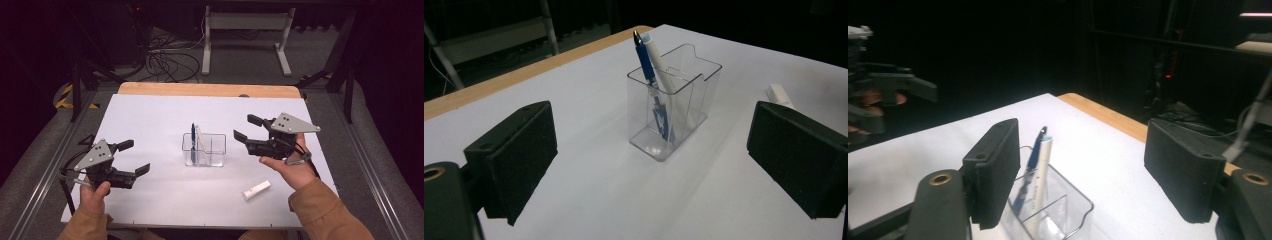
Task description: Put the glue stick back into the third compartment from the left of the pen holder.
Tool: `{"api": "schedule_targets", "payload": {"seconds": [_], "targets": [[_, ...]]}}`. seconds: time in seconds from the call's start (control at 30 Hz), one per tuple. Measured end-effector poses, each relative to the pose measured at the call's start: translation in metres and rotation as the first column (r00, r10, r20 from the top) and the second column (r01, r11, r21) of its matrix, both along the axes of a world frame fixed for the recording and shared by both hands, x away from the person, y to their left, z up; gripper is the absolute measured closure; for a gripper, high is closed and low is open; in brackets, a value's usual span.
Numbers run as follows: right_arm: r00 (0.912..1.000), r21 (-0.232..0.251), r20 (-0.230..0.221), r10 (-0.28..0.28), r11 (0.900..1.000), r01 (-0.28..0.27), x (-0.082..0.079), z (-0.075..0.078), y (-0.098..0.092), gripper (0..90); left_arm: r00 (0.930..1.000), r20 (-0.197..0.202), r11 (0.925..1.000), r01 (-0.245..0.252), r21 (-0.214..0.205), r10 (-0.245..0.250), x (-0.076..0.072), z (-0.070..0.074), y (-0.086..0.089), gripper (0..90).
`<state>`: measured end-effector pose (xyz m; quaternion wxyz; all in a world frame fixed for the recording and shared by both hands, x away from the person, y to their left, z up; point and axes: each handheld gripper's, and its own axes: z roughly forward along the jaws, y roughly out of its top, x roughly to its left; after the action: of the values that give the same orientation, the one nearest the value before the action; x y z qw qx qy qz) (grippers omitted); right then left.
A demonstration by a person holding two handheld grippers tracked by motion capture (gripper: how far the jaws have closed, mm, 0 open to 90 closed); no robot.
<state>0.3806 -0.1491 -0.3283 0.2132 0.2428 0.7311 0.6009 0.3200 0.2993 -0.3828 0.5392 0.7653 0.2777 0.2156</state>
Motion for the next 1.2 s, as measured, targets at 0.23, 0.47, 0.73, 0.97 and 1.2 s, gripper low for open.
{"api": "schedule_targets", "payload": {"seconds": [0.23, 0.47, 0.73, 0.97, 1.2], "targets": [[0.9981, -0.071, -0.025, 0.057, 0.9958, -0.058, -0.001, -0.001, -0.006, 26.6, 1.0, -0.003, 1.0, -0.001, -0.002, 0.001, -0.001, 0.0, 0.0, 6.8], [0.9931, -0.179, -0.061, 0.1, 0.9777, -0.11, 0.0, -0.009, -0.013, 26.6, 1.0, -0.005, 1.0, -0.005, 0.0, 0.005, -0.002, -0.001, 0.001, 6.8], [0.9868, -0.295, -0.094, 0.132, 0.9428, -0.154, -0.003, -0.02, -0.013, 26.9, 0.9999, 0.002, 0.9999, -0.012, 0.003, 0.012, -0.004, 0.0, 0.002, 6.8], [0.9795, -0.344, -0.123, 0.16, 0.9188, -0.193, -0.006, -0.027, -0.016, 27.6, 0.9999, 0.0, 0.9999, -0.014, -0.002, 0.014, -0.005, 0.0, 0.003, 6.8], [0.9681, -0.381, -0.15, 0.201, 0.892, -0.244, -0.006, -0.034, -0.022, 26.4, 0.9999, 0.001, 0.9999, -0.015, -0.001, 0.015, -0.004, -0.001, 0.003, 6.8]]}}
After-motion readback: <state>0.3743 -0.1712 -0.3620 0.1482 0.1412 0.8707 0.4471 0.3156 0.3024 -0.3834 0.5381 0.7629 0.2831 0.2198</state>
